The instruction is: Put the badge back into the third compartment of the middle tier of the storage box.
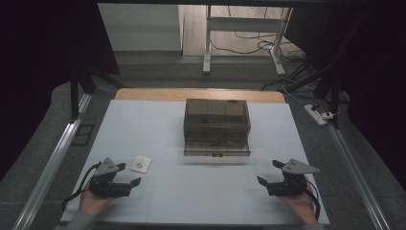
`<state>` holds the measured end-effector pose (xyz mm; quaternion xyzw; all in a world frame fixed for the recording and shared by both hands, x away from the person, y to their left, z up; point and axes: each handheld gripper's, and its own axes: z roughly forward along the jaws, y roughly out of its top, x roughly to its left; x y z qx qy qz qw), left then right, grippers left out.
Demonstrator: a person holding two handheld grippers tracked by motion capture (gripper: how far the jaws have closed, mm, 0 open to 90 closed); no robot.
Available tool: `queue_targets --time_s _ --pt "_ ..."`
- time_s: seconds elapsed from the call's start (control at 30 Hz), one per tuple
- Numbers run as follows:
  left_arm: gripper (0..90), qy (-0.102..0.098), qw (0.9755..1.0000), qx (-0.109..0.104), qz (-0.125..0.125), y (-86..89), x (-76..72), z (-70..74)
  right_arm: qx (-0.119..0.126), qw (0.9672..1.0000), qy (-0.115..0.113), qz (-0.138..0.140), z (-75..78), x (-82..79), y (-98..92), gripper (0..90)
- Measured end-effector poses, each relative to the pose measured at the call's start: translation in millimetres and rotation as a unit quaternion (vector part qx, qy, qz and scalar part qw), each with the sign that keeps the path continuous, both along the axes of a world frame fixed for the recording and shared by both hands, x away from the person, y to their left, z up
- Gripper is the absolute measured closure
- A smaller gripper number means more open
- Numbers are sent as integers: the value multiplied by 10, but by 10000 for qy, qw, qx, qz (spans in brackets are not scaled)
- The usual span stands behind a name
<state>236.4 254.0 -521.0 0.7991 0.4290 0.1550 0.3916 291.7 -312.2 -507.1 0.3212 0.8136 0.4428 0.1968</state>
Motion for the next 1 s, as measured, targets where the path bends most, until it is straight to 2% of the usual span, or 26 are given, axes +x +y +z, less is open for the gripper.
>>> queue_targets --time_s 0.27,0.67,1.0 --pt "160 -59 9999 86 -78 -44 62 83 -9 10000 13 20 -6 6 7 121" --pt "158 2 9996 243 -114 -127 215 140 -32 10000 11 57 -15 10 25 121" --pt "159 12 9995 282 -160 -194 312 177 -42 10000 24 72 -20 10 30 121"
